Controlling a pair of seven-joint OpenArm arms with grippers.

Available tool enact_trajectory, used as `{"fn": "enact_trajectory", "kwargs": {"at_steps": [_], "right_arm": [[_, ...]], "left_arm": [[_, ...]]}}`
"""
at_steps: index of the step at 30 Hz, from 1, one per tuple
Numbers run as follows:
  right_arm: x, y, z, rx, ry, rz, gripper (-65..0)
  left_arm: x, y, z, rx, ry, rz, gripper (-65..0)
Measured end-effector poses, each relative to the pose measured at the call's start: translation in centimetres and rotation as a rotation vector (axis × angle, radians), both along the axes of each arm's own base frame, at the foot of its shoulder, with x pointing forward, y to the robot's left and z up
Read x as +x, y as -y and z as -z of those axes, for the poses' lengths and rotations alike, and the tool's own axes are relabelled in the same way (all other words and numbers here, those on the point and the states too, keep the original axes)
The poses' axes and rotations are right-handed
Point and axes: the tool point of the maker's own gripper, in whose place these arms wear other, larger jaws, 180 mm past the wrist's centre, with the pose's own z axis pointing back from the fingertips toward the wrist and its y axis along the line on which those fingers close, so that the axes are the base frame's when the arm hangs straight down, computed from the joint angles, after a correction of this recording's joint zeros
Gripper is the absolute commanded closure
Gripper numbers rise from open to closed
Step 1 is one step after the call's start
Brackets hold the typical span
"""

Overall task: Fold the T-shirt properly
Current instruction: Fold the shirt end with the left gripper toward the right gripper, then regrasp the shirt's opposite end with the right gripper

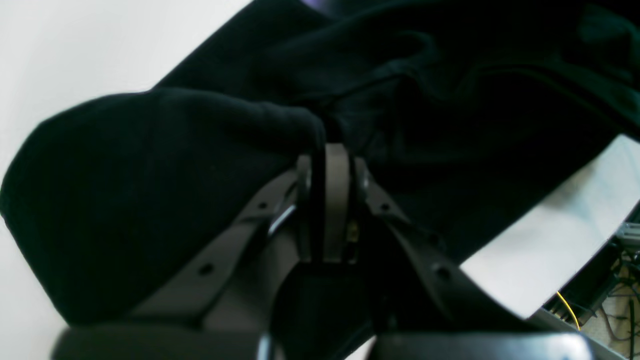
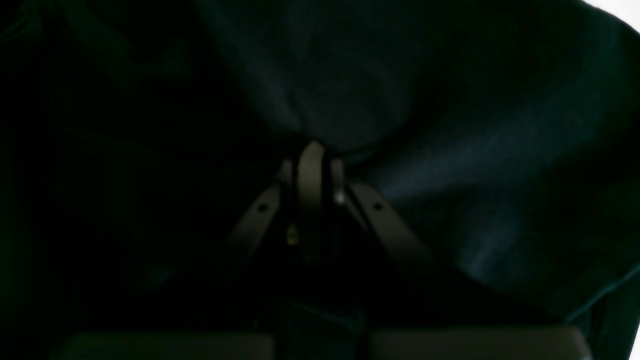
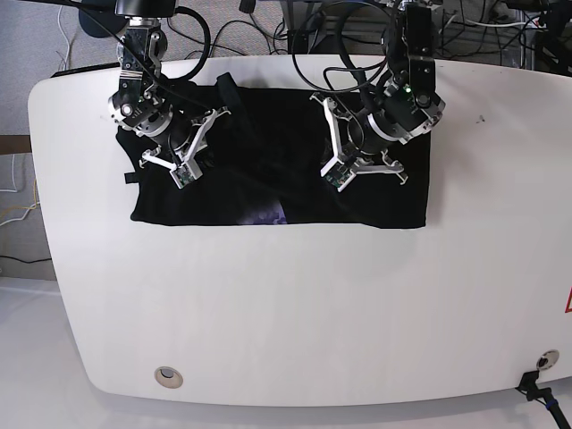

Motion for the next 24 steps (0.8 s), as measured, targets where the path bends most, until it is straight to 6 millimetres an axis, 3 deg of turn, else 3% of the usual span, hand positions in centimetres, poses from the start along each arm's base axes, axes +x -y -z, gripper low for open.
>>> {"fn": "enact_trajectory", "kwargs": {"at_steps": [3, 10, 13, 15, 17, 24], "right_arm": [[0.0, 0.0, 0.0, 0.001, 0.000, -0.001, 0.0], [0.0, 0.0, 0.0, 0.001, 0.000, -0.001, 0.0], [0.0, -0.1, 0.0, 0.002, 0.000, 0.000, 0.0], [0.0, -0.1, 0.0, 0.003, 0.000, 0.000, 0.0], [0.0, -0.1, 0.0, 0.002, 0.000, 0.000, 0.0], [0.0, -0.1, 0.0, 0.002, 0.000, 0.000, 0.0]], "left_arm": [[-0.6, -0.3, 1.7, 0.025, -0.061, 0.002, -1.4], [-1.5, -0.3, 2.6, 0.096, -0.076, 0.085, -25.7], [-4.0, 0.9, 4.2, 0.203, -0.140, 0.245, -23.9], [-4.0, 1.4, 3.0, 0.185, -0.093, 0.284, -22.0], [-2.6, 1.4, 0.9, 0.121, -0.011, 0.254, -21.6], [2.2, -3.7, -2.9, -0.018, 0.180, 0.031, -21.6]]}}
